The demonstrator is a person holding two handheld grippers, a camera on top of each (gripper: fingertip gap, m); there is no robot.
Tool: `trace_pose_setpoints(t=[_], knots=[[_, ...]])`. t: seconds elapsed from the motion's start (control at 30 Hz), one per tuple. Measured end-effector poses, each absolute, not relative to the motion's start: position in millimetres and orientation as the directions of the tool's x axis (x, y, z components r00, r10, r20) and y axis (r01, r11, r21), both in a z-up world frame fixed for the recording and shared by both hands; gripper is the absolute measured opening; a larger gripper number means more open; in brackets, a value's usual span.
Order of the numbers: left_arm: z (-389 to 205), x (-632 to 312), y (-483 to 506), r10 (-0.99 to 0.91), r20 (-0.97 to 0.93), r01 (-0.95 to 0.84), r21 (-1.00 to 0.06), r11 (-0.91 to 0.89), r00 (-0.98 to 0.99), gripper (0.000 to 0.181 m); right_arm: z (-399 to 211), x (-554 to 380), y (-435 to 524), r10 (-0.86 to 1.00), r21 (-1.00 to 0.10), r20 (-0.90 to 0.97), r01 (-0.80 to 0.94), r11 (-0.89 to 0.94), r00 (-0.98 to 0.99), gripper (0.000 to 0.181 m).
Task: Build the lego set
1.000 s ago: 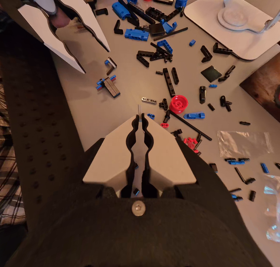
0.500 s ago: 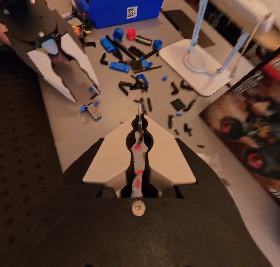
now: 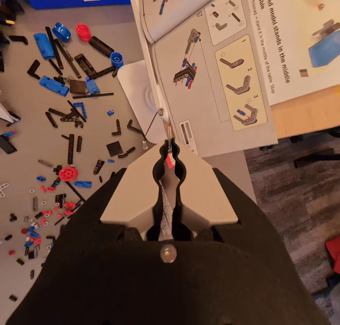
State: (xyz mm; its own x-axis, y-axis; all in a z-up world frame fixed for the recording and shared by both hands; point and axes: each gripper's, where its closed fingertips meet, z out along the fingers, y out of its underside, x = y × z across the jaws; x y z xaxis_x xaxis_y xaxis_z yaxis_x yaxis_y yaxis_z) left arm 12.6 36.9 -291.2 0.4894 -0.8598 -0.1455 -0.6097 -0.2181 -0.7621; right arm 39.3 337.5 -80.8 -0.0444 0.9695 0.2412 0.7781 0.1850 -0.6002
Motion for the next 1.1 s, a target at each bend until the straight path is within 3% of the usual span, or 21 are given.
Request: trace_pose_setpoints(t=[0.23,0.43,0.73,1.1], knots=[[-288,13,36,-0.865,-0.128,-0.587,-0.78,-0.214,0.485,0.045,-112,25,370,0.985,-0.467,0.155,0.873,0.142,-0.077,0.001],[-289,10,35,-0.864,-0.119,-0.581,-0.783,-0.22,0.488,0.045,-124,21,379,0.988,-0.446,0.126,0.885,0.134,-0.086,0.001],[-285,9,37,-0.857,-0.131,-0.57,-0.794,-0.211,0.499,0.046,-103,26,351,0.972,-0.483,0.221,0.857,0.18,-0.08,0.002],[-288,7,37,-0.853,-0.162,-0.601,-0.773,-0.204,0.497,0.041,-96,67,182,0.926,-0.618,0.377,0.737,0.274,-0.028,0.001]])
